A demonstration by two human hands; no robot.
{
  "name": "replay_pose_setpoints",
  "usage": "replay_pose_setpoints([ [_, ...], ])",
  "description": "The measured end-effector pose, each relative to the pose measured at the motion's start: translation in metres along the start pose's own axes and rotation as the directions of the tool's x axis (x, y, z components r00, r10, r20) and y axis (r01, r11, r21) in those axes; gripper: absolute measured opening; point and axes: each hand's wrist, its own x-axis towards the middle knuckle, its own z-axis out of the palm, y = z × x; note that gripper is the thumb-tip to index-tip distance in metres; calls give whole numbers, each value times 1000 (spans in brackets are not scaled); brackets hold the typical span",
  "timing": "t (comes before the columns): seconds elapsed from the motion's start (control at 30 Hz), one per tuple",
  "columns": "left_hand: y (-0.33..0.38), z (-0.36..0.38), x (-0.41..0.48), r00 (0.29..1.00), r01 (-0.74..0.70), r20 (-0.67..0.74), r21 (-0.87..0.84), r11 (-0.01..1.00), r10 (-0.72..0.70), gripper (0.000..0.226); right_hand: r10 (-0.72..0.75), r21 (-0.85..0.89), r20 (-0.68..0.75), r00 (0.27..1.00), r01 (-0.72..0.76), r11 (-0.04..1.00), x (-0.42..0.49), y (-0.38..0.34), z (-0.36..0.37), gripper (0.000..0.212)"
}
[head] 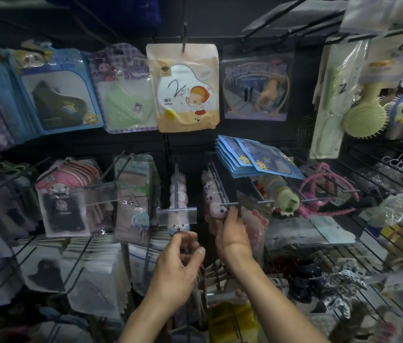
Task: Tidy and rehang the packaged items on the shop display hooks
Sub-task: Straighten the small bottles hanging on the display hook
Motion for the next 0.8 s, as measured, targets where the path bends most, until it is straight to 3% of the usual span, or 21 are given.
replay_pose_setpoints([
  [0.37, -3, -38, -5, 998, 45, 38, 219, 975, -54, 18, -24, 177, -34, 999, 29, 984, -51, 1, 0, 73],
  [0.6, -14, -94, -13, 998, -10, 57, 431, 902, -16, 16, -34, 241, -114, 993, 61, 969, -103, -8, 5, 55],
  [0.67, -18, -112, -18, 997, -29, 80, 446, 894, -8, 6, -43, 235, -93, 995, 64, 970, -115, -18, 14, 52],
  [0.8, -28, -156, -29, 992, -81, 122, 496, 865, 23, 17, -158, 157, -14, 987, 158, 975, -134, -47, 35, 45],
])
